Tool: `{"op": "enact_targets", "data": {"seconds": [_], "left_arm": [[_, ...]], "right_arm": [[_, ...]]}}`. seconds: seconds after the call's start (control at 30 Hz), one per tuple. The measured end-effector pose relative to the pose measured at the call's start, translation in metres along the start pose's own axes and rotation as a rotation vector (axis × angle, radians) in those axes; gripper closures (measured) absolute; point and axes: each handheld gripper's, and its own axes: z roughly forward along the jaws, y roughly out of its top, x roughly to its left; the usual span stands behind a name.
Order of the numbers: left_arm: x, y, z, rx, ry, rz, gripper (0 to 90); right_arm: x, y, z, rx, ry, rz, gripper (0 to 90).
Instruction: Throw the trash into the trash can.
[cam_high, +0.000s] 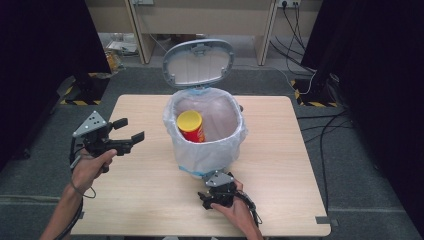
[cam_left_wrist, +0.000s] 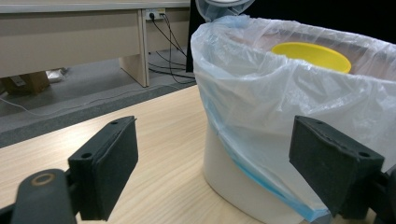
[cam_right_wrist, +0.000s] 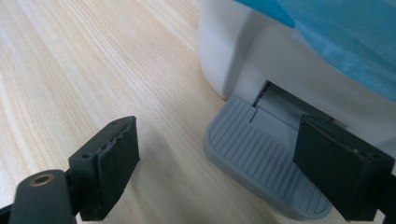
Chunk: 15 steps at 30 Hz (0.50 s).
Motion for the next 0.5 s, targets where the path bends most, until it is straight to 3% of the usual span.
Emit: {"op": "enact_targets", "data": {"seconds": [0.3,0.5], "left_arm": [[0.008,-0.019,0.000,0.012,0.019,-0.033,15.2],[0.010,-0.034,0.002,0.033,0.042,-0.031,15.2]], "right_arm": [[0.000,0.000,0.000,-0.003,0.002,0.003,14.4],[0.000,0.000,0.000,-0.004,0.002,0.003,14.4]]}}
